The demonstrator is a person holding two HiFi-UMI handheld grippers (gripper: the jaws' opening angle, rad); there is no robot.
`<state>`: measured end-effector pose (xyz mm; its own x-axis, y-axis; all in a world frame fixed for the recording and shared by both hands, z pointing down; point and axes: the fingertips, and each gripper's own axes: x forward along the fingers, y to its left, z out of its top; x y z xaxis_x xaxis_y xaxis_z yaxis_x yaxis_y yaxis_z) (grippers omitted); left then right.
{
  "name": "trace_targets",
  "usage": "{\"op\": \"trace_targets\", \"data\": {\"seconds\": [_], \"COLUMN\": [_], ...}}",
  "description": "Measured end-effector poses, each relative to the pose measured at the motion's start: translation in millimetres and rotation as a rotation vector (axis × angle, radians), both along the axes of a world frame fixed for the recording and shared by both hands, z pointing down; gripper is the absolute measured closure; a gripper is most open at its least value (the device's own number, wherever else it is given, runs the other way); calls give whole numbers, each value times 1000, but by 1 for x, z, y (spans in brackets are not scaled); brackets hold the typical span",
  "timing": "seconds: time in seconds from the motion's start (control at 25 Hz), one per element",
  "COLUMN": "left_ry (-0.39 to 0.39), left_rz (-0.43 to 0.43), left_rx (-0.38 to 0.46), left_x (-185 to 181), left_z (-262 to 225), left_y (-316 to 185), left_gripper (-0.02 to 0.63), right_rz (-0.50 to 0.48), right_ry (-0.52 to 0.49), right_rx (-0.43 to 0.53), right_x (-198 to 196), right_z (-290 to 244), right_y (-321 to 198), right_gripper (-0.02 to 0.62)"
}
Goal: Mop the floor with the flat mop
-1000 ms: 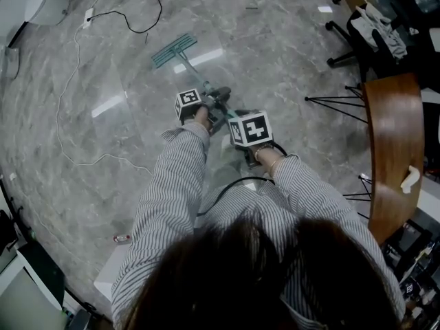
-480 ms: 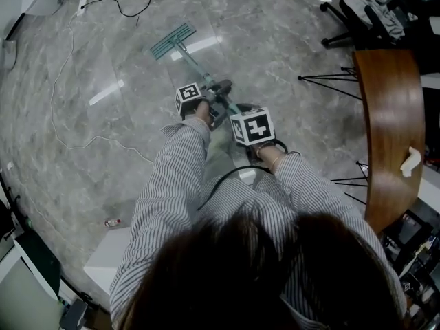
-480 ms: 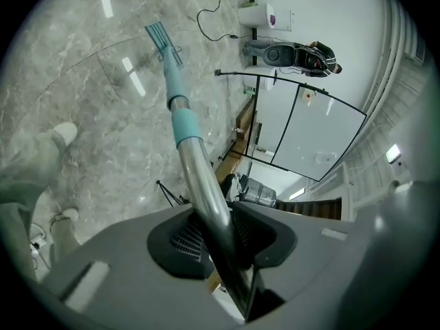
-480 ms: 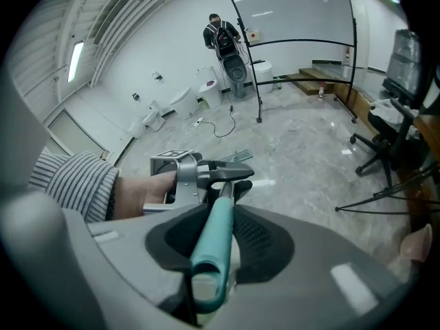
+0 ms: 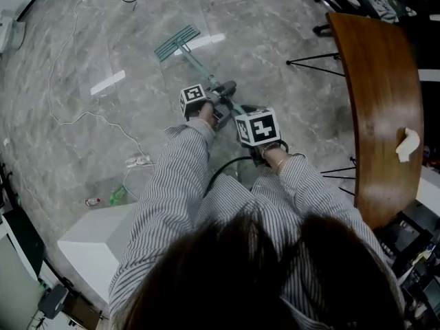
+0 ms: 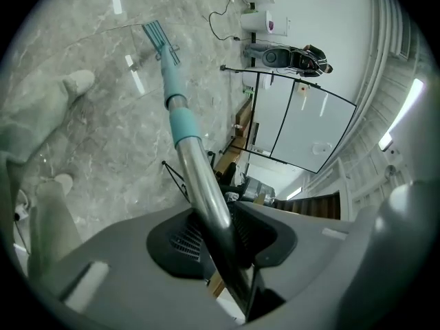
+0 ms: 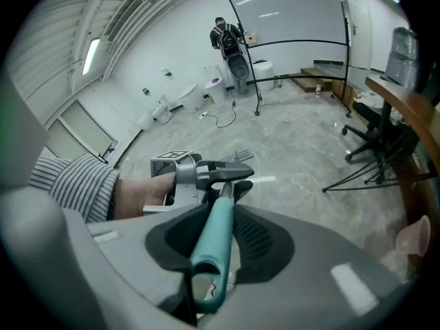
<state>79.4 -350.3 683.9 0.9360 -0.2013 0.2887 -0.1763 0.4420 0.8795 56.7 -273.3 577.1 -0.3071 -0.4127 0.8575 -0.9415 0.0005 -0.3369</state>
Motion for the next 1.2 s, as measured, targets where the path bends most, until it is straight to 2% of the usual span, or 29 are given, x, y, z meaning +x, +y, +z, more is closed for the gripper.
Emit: {"op": "trace_targets", "data": {"seconds": [0.16, 0.44, 0.6, 0.76, 0.92, 1.2], "left_ry": [7, 40, 65, 81, 74, 69], "left_rz": [-7, 65, 69, 102, 133, 141], "left_rx": [-5, -39, -79, -112, -124, -111], "left_x": [6, 12, 14, 3, -5, 20], "left_z": [-3, -12, -17, -23, -30, -42], "left_y": [69, 187, 246, 291, 325, 367], "left_gripper": [486, 488, 502, 508, 508, 495], "right_rz": [-27, -70, -47, 9, 22, -26], "right_ry": [3, 25, 21, -5, -20, -21], "right_rx": [-1, -22, -36, -66, -91, -91], "right_x": [8, 8, 6, -8, -18, 10], "right_z": [-3, -13, -17, -20, -29, -42], "right_y": [68, 183, 240, 282, 313, 352], "right_gripper": [482, 482, 482, 480, 480, 480]}}
